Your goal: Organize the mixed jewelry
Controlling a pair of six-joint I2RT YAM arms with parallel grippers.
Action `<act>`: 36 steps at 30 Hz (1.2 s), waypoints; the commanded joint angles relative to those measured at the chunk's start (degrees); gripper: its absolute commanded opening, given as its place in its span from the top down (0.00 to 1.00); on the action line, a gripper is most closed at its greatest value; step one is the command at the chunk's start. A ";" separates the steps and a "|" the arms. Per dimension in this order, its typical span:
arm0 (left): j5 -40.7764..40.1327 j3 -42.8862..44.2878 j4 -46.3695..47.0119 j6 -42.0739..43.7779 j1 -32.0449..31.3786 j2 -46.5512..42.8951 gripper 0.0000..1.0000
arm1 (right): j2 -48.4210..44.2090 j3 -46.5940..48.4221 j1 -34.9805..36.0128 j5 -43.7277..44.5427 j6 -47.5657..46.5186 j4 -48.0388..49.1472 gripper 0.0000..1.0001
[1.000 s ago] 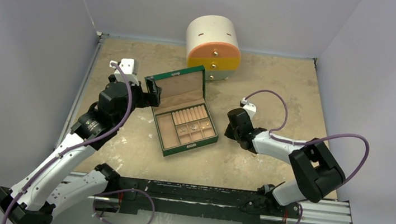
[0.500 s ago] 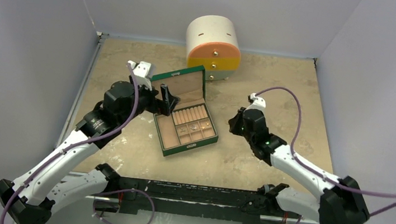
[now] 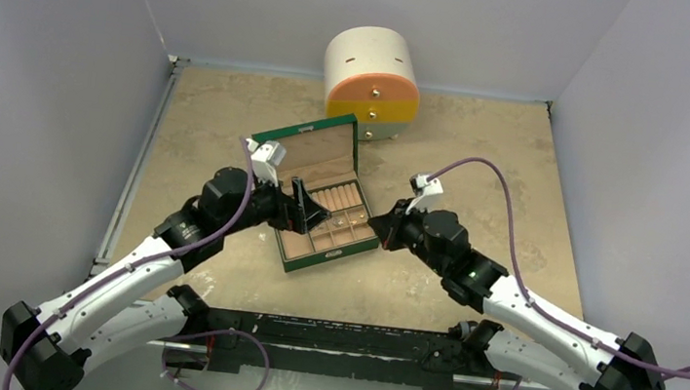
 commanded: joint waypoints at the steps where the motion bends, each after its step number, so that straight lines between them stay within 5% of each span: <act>1: 1.76 -3.78 7.73 -9.89 -0.27 -2.40 0.03 | 0.74 3.01 4.26 -0.15 -0.62 4.55 1.00; 15: 1.52 -9.18 15.11 -21.78 -0.73 -2.87 0.24 | 6.39 6.83 8.66 0.85 3.37 8.08 1.00; 22: 3.28 -9.90 16.65 -22.06 -0.83 -2.19 0.48 | 8.32 10.39 9.23 1.06 4.60 6.49 1.00; 36: 5.23 -11.35 19.35 -22.58 -0.99 -2.41 0.59 | 10.92 12.98 10.24 -0.74 4.84 7.19 1.00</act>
